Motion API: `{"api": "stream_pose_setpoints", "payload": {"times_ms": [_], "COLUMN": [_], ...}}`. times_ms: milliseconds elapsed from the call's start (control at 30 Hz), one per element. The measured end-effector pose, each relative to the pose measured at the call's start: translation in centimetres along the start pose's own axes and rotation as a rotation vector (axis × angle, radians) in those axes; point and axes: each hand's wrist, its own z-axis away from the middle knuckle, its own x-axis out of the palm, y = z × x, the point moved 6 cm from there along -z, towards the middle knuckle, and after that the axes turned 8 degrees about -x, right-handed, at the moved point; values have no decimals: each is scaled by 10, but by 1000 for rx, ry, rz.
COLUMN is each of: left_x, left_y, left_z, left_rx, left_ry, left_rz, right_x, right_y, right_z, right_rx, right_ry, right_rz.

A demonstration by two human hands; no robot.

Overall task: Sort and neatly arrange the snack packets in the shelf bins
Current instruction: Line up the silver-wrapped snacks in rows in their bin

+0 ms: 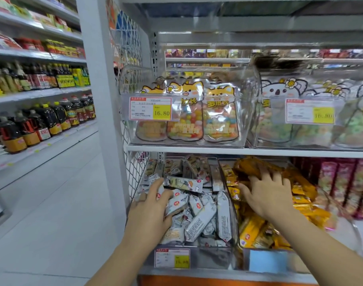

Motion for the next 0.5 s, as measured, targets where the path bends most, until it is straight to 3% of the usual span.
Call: {"api": "stream_pose_setpoints", "payload": {"times_ms": [167,333,500], "left_x": [-6,-18,-30], "left_y": [3,6,14], "left_z": [5,2,-16], "left_rx": [85,85,39], "left_ry": [55,111,163], "left_rz": [87,179,229], "right_x": [-2,-28,-40], "right_y": [-3,-38,-82], "right_z": [16,22,18], "right_rx": [-20,-246,-481], "right_ry": [93,327,229], "right_rz": [17,-204,-359]}}
